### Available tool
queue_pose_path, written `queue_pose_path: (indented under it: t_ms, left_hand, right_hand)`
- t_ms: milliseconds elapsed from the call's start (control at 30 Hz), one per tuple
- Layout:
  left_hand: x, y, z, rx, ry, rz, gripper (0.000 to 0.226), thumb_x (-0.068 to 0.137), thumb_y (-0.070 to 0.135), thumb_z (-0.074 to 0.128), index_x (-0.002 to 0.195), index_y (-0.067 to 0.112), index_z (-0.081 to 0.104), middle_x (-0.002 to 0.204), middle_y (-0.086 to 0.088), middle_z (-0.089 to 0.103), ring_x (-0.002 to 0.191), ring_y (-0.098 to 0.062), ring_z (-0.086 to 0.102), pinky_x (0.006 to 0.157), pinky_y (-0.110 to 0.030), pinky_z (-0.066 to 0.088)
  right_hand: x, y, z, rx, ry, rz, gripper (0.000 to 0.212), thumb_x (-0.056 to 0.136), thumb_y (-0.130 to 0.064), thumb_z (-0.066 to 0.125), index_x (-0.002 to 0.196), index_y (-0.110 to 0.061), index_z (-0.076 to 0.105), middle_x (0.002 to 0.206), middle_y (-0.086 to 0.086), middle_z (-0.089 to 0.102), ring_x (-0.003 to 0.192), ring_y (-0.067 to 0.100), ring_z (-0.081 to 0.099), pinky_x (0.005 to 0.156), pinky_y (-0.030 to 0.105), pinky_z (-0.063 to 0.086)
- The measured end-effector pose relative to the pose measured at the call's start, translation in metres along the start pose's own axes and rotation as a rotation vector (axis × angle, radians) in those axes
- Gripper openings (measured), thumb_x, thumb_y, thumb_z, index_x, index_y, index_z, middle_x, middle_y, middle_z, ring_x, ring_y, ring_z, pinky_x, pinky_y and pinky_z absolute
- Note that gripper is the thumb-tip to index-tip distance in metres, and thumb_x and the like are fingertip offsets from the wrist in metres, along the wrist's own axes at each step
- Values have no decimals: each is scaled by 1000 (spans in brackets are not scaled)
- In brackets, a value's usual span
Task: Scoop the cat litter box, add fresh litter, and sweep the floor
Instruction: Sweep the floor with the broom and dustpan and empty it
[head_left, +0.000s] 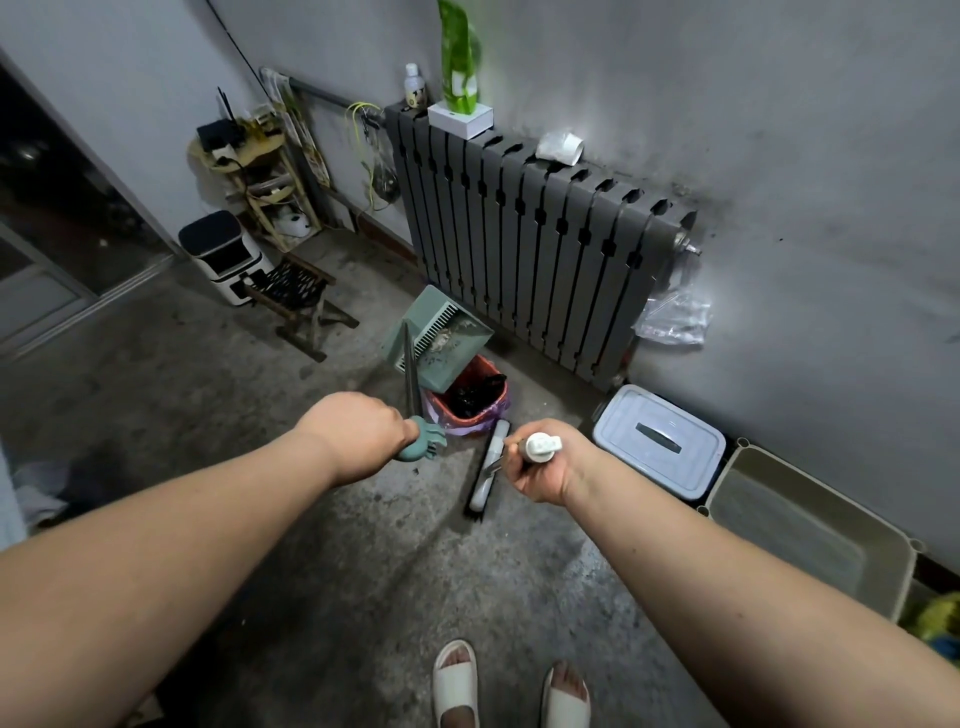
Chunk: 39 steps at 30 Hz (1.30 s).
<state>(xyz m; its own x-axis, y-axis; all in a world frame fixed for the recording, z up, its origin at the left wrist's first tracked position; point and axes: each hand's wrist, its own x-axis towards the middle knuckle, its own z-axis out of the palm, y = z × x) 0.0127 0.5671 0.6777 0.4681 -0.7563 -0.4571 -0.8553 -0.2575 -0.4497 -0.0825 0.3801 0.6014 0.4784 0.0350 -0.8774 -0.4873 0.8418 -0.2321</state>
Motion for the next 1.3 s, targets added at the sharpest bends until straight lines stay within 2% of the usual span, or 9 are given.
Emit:
queue_pose_path:
  t_ms: [200, 367, 467, 567, 667, 767, 900, 1133, 1300]
  left_hand:
    - [3, -10, -12, -257, 73, -188, 25, 89, 27, 49, 114, 22, 50, 106, -3, 65, 97, -27, 63, 68, -33, 42]
    - [2, -23, -29, -612, 237, -538, 27, 87, 32, 56, 110, 19, 54, 104, -11, 64, 95, -33, 61, 71, -33, 45]
    - [0, -39, -40, -813, 352, -754, 24, 88, 34, 55, 102, 14, 57, 99, -15, 64, 91, -35, 60, 70, -33, 43]
    - [-8, -66, -55, -859, 321, -838, 32, 89, 37, 55, 104, 9, 58, 103, -16, 62, 91, -34, 57, 71, -33, 40]
    - [-24, -84, -67, -813, 211, -851, 40, 88, 37, 57, 109, 3, 59, 107, -20, 62, 97, -36, 59, 73, -32, 42]
    - [-39, -80, -66, -812, 72, -837, 39, 89, 39, 58, 104, 3, 61, 86, -16, 66, 75, -32, 63, 59, -26, 42]
    - [-37, -52, -30, -887, -7, -786, 43, 87, 40, 60, 112, 5, 61, 107, -18, 66, 96, -33, 63, 72, -28, 44]
    - [-16, 18, 43, -1106, -34, -682, 34, 87, 39, 59, 108, 13, 62, 112, -13, 65, 106, -31, 59, 80, -28, 42]
    - [3, 55, 76, -1230, -104, -575, 39, 87, 45, 58, 109, 13, 60, 109, -10, 66, 103, -29, 60, 73, -26, 37]
  right_hand:
    - [-5, -1, -1, -9, 20, 1, 28, 87, 0, 41, 59, -5, 44, 34, 6, 41, 24, 14, 46, 29, 16, 41]
    - [-14, -4, 3, -60, 28, -9, 30, 88, -2, 38, 59, -5, 43, 33, 5, 40, 23, 13, 45, 28, 14, 38]
    - [-19, -3, 11, -104, 54, -5, 23, 81, -1, 40, 59, -6, 46, 33, 5, 41, 24, 13, 44, 27, 13, 36]
    - [-19, -5, 17, -188, 65, -11, 28, 86, -11, 40, 59, -10, 46, 33, 3, 42, 23, 12, 43, 26, 11, 33]
    - [-18, -3, 26, -309, 75, -10, 31, 87, -19, 38, 57, -14, 46, 38, -2, 41, 23, 10, 39, 27, 9, 30]
    - [-17, 0, 33, -385, 112, 1, 25, 83, -22, 42, 59, -18, 48, 46, -3, 41, 24, 11, 37, 29, 9, 30]
    - [-19, 0, 34, -525, 116, 46, 28, 84, -22, 42, 57, -16, 43, 43, -1, 38, 23, 11, 37, 29, 9, 30]
    - [-33, 2, 26, -758, 99, 28, 32, 86, -24, 43, 55, -16, 38, 37, 1, 40, 23, 10, 34, 33, 6, 23]
    - [-38, -5, 28, -778, 78, -33, 21, 84, -23, 43, 66, -14, 49, 37, 1, 40, 24, 11, 34, 33, 8, 26]
